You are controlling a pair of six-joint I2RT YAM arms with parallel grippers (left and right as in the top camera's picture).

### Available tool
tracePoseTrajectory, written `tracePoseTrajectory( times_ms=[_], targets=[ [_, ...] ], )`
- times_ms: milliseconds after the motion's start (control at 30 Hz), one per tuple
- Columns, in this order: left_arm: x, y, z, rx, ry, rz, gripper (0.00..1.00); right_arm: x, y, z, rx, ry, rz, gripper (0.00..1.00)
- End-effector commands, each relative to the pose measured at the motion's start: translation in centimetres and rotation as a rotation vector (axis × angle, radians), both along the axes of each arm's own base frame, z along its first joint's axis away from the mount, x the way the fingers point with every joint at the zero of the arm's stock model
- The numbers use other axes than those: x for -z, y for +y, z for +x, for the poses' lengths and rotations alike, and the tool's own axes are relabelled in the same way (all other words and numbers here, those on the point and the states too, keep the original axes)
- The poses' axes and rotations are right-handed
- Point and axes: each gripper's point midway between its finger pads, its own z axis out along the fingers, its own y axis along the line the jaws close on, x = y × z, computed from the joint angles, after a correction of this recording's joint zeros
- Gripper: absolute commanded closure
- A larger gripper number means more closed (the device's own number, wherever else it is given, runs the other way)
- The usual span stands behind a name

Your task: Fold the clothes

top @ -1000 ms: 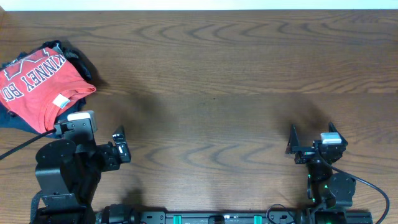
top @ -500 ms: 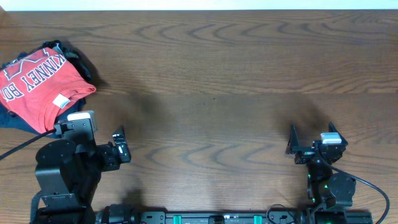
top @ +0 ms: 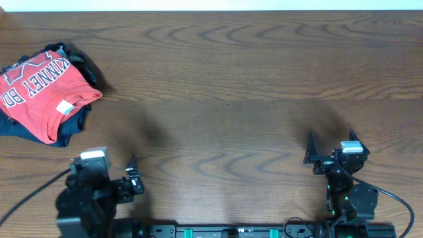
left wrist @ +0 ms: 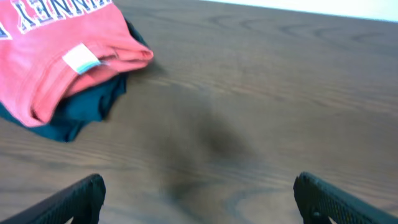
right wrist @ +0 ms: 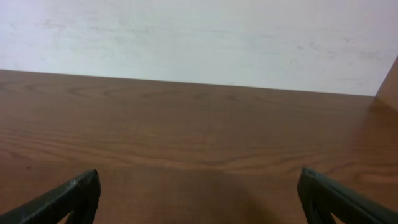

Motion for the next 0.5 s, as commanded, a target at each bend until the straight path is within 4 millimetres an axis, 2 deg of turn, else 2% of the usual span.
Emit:
tracePoseTrajectory(
  times_ms=[0,200,333,467],
  targets=[
    [2.5,0.2,0.7,0.003,-0.059,0.027,0.02,0.0,0.2,0.0,-0.010,0.000,-0.016,0.01],
    [3.2,0.3,3.6,0.001,-0.298,0.038,0.02,0.0,0.2,0.0,-0.010,0.000,-0.016,0.01],
    [2.2,0.4,5.7,0.001,-0.438,0.048,0.02,0.0,0.2,0.0,-0.010,0.000,-0.016,0.01],
    [1.9,0.4,6.9,0.007,-0.550,0.080,0.02,0.0,0.2,0.0,-0.010,0.000,-0.016,0.01]
  ],
)
